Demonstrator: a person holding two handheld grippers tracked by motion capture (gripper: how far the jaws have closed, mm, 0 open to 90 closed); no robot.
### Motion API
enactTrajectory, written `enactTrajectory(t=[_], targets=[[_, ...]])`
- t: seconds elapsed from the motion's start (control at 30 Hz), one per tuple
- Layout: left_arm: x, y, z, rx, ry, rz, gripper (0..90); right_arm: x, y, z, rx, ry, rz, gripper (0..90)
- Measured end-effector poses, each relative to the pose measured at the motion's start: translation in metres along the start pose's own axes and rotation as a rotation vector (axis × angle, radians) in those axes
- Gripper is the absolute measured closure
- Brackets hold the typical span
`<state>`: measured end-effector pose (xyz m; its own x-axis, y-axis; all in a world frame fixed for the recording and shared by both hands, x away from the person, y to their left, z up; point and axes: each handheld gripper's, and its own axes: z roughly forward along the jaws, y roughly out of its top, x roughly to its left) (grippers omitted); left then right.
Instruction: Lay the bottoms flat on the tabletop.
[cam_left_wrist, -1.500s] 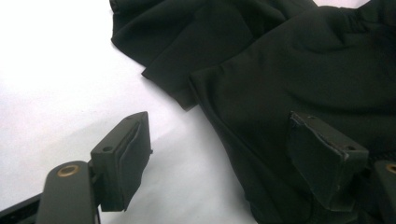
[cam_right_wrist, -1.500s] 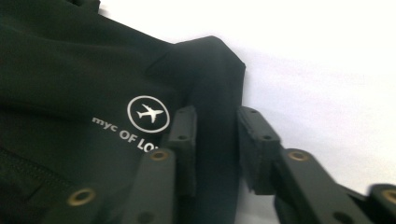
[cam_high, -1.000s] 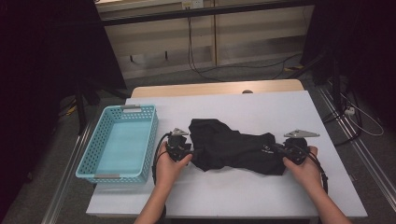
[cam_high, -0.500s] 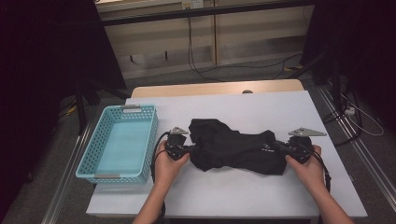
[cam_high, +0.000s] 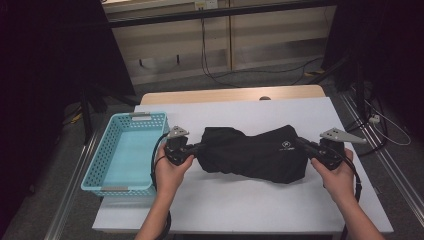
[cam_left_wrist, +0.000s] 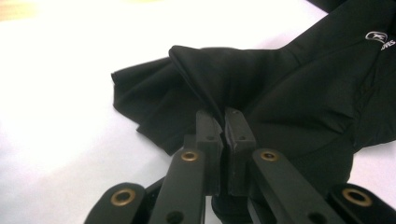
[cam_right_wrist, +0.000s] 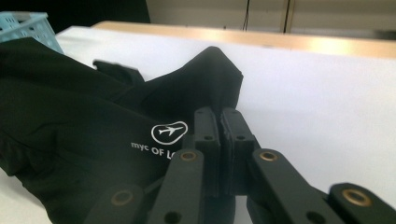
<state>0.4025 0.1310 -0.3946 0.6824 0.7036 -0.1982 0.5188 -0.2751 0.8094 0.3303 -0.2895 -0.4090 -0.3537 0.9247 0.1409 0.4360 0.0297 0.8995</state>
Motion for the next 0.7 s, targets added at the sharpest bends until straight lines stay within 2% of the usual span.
enactTrajectory(t=[0.1, 0.2, 0.7], targets=[[0.001, 0.003, -0.005, -0.018, -0.001, -0.005, 86.8, 0.002, 0.005, -0.002, -0.032, 0.005, -0.007, 86.2], [0.003, 0.007, -0.008, -0.013, 0.006, 0.001, 86.8, 0.004, 0.011, -0.003, -0.036, 0.011, -0.015, 86.1], [0.008, 0.018, -0.013, -0.004, 0.014, -0.017, 86.9, 0.006, 0.016, 0.003, -0.025, 0.014, -0.02, 86.1]])
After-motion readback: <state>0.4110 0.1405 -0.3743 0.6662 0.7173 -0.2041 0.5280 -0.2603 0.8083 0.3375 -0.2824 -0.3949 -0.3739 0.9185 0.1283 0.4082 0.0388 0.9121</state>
